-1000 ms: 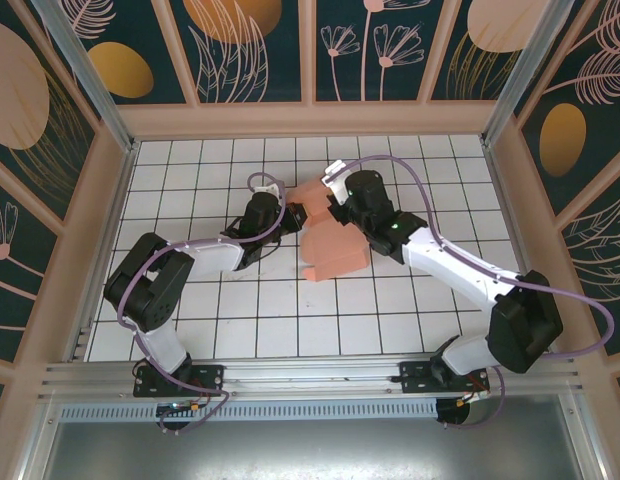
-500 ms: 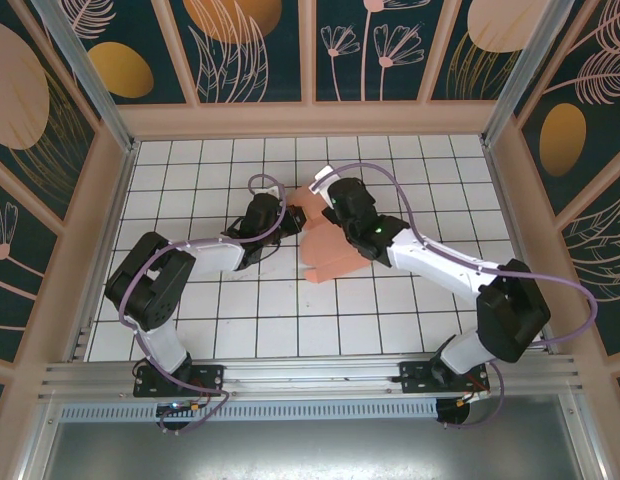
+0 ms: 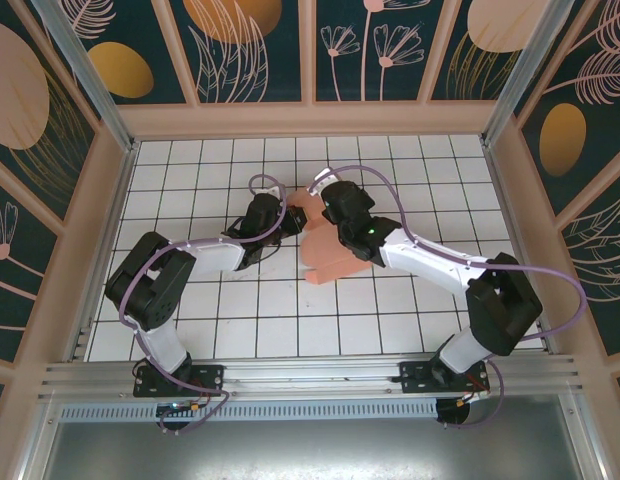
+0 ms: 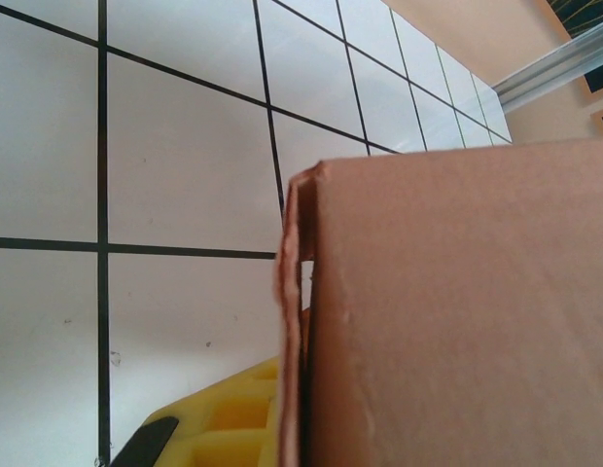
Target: Fold the paper box
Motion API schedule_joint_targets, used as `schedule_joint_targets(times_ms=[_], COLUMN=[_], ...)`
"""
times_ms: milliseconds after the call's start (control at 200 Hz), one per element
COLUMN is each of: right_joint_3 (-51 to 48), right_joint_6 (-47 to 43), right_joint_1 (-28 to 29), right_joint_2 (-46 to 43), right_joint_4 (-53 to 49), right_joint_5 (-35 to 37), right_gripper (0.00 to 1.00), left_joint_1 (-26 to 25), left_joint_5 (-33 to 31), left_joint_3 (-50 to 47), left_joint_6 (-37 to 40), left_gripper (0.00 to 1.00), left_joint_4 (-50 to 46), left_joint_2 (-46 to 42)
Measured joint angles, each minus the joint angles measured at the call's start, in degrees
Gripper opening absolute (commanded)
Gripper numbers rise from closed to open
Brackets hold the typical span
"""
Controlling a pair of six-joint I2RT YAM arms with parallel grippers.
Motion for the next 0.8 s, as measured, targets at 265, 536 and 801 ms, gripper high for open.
schedule_joint_targets(times_ms=[265,536,801], right_joint_3=[-0.5,-2.2,-3.8], right_joint_6=[-0.6,-0.6,-3.1], right_joint_1=[1.0,1.1,1.6], right_joint_2=[1.3,2.6,3.3], right_joint_4=[2.8,5.4,10.7], right_joint_5=[4.7,8.7,12.0], right_gripper=[0.25,0.00,0.22], left_joint_1=[-0.1,-0.2,-0.3], left_joint_5=[0.4,0.8,0.8], left_joint_3=[0.1,0.9,1.0], left_joint_6=[-0.6,-0.9,-1.4], left_gripper=[0.00,0.00,0.00], left_joint_4=[0.0,-0.6,-0.2], left_joint_2=[0.0,0.0,0.0])
